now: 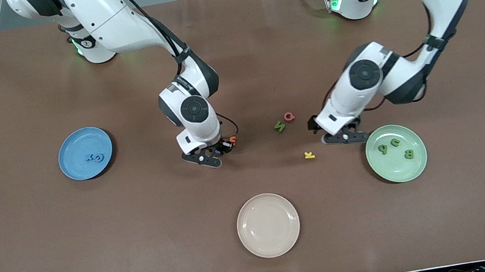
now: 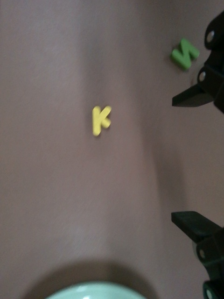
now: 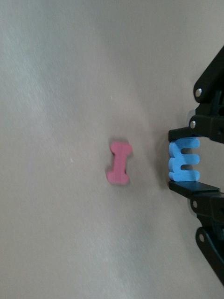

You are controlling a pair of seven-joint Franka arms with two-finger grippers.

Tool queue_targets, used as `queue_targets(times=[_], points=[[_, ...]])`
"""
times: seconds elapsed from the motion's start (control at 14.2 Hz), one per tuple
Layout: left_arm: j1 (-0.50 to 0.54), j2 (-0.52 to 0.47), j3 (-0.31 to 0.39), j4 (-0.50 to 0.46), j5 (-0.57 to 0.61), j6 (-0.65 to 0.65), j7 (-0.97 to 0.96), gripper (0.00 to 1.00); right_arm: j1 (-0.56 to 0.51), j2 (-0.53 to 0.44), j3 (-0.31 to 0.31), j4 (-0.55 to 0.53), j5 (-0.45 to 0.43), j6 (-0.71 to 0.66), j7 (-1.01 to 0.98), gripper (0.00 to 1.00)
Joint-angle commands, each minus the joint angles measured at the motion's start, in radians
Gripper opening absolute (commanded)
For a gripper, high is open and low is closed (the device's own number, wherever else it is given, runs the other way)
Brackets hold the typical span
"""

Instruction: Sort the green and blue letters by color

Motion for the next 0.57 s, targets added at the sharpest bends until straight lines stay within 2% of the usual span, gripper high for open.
queue_targets(times=[0.0, 0.21, 0.35, 0.49], points=[[-0.073, -0.01, 0.002, -0.026, 0.022, 0.005, -0.142, 0.9, -0.049, -0.016, 0.004, 0.063, -0.006, -0.164, -0.053, 0.0], [-0.156, 0.026, 0.01, -0.023, 0.137, 0.01, -0.326, 0.81, -0.143, -0.102, 0.004, 0.048, -0.006, -0.338, -0.263, 0.0], [-0.176, 0.069, 0.01, -0.019, 0.209, 0.047, -0.446, 0.78, -0.204, -0.186, 0.004, -0.042, -0.006, -0.355, -0.392, 0.0], [-0.191, 0.086, 0.01, -0.011, 0.228, 0.05, -0.52, 0.76, -0.264, -0.278, 0.003, -0.141, -0.008, -0.358, -0.524, 0.0]])
